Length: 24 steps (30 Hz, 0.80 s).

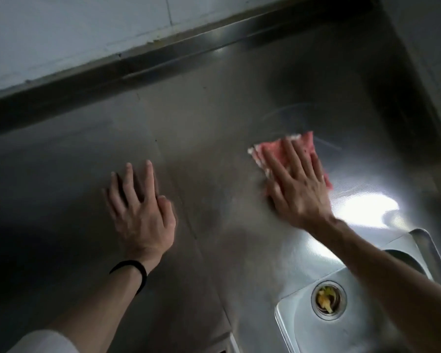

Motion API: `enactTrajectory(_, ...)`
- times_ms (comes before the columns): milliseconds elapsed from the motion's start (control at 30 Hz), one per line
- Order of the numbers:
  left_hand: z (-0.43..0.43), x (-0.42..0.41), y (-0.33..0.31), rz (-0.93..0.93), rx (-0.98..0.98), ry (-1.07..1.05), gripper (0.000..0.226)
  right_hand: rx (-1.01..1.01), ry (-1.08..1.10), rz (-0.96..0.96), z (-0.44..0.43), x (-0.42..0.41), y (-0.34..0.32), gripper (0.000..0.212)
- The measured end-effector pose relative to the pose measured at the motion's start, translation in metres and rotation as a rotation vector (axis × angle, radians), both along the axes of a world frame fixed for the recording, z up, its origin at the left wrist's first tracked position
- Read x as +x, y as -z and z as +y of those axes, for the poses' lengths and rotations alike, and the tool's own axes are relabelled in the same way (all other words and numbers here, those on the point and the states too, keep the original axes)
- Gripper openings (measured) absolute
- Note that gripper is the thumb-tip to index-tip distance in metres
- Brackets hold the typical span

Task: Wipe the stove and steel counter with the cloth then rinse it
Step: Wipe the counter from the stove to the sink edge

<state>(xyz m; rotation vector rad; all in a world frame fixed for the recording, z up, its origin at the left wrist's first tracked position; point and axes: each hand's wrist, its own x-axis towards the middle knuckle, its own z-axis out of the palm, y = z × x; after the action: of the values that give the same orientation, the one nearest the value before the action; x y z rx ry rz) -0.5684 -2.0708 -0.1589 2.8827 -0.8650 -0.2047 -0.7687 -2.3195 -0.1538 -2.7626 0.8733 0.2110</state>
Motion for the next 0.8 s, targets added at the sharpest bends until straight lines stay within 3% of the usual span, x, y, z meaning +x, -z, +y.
enactTrajectory(267,0.002,-0.001,0.009,-0.041,-0.034,-0.024,0.074,-0.018,-0.024,-0.062,-0.083,0.183,0.007,0.060)
enactTrajectory(400,-0.001,0.000,0.009,-0.027,-0.035,-0.048,0.073,0.003,0.041,-0.079,-0.092,0.224,0.008,0.058)
enactTrajectory(567,0.002,0.002,0.010,-0.030,-0.010,-0.023,0.071,-0.011,0.022,-0.135,-0.074,0.176,0.009,0.058)
enactTrajectory(800,0.003,0.002,0.007,-0.032,-0.023,0.009,0.073,-0.020,0.167,-0.125,0.033,-0.001,-0.008,0.062)
